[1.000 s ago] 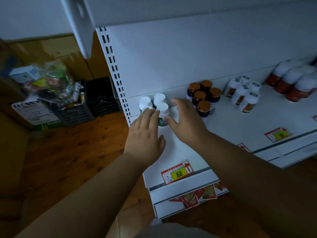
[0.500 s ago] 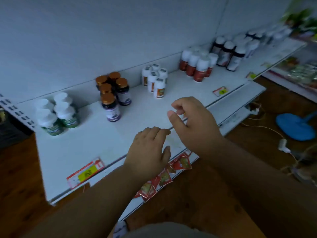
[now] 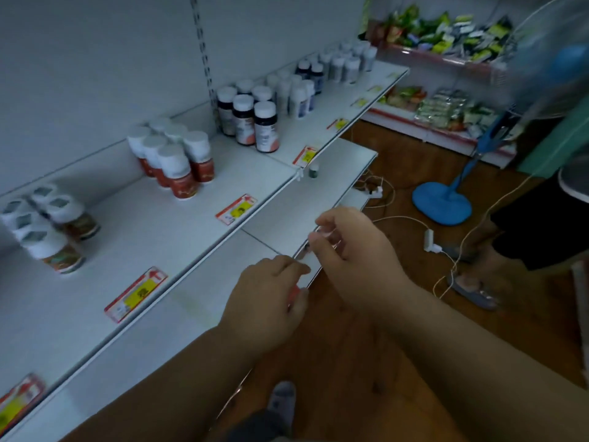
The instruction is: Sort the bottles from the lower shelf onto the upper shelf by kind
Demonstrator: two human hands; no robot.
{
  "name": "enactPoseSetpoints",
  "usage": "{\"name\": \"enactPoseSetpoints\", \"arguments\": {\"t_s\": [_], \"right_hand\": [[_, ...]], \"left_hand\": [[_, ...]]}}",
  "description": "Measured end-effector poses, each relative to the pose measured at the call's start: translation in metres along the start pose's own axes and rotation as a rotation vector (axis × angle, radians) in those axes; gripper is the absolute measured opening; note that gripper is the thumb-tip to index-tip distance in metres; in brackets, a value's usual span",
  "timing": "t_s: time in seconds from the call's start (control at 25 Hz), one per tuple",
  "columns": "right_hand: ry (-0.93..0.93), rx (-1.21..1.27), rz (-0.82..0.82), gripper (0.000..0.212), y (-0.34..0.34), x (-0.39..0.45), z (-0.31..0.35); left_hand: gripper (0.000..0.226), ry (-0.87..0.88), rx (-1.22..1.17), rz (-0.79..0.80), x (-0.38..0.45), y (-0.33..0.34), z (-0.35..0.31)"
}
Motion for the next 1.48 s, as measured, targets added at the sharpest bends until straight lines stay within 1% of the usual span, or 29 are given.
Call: {"name": "enactPoseSetpoints", "arguments": {"t_s": [0.08,0.16,0.32,0.44,0.52,0.64,0.76,0.88,1.0,1.12,1.28,1.4,1.48], "right_hand": [[0.037,-0.056,-0.045,0.027,-0.016,0.031,-0.030],[0.097,-0.085,-0.052,0.024,-0.039,0.057,-0.061],[0.220,-0.119,-0.128,0.024,-0.098,0.095,-0.126],[0.277,-0.117,-0.148,0.025,-0.124,0.136,-0.190],[0.255,-0.099,-0.128,0.025,-0.137,0.174,-0.237],[0.194,-0.088,-0.042,0.027,-0.149,0.236,-0.292],[0.079,-0.102,0.114,0.030,-0.153,0.314,-0.328],[0.013,-0.069,0.248,0.032,-0.128,0.382,-0.349],[-0.040,-0.075,0.322,0.035,-0.090,0.432,-0.370],[-0.034,-0.060,0.406,0.035,-0.052,0.483,-0.405],[-0.094,-0.017,0.426,0.036,-0.009,0.527,-0.463],[-0.117,0.036,0.429,0.035,0.042,0.560,-0.521],[-0.140,0.067,0.477,0.038,0.080,0.574,-0.557]], "left_hand": [[0.041,0.052,-0.023,0.047,0.055,0.023,0.002],[0.044,0.068,-0.030,0.073,0.108,0.043,-0.004],[0.039,0.148,-0.054,0.154,0.204,0.077,-0.039],[0.038,0.178,-0.053,0.192,0.276,0.115,-0.062],[0.043,0.135,-0.075,0.206,0.324,0.145,-0.072],[0.046,0.006,-0.115,0.176,0.379,0.174,-0.075],[0.042,-0.156,-0.083,0.113,0.427,0.188,-0.067],[0.043,-0.300,-0.090,0.074,0.462,0.202,-0.041],[0.043,-0.385,-0.061,0.103,0.493,0.227,-0.011],[0.046,-0.486,-0.032,0.095,0.532,0.253,0.021],[0.046,-0.662,-0.041,0.087,0.559,0.299,0.049],[0.045,-0.776,-0.045,0.021,0.572,0.352,0.065],[0.046,-0.843,-0.015,-0.006,0.576,0.391,0.079]]}}
Point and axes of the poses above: each hand's wrist, its own x-axis towards the middle knuckle, its own y-axis out of the palm, z = x × y, the point moved 3 cm from there along x, towards the middle knuckle, and after that the axes turned 2 degrees about y, right-handed, at the moved point
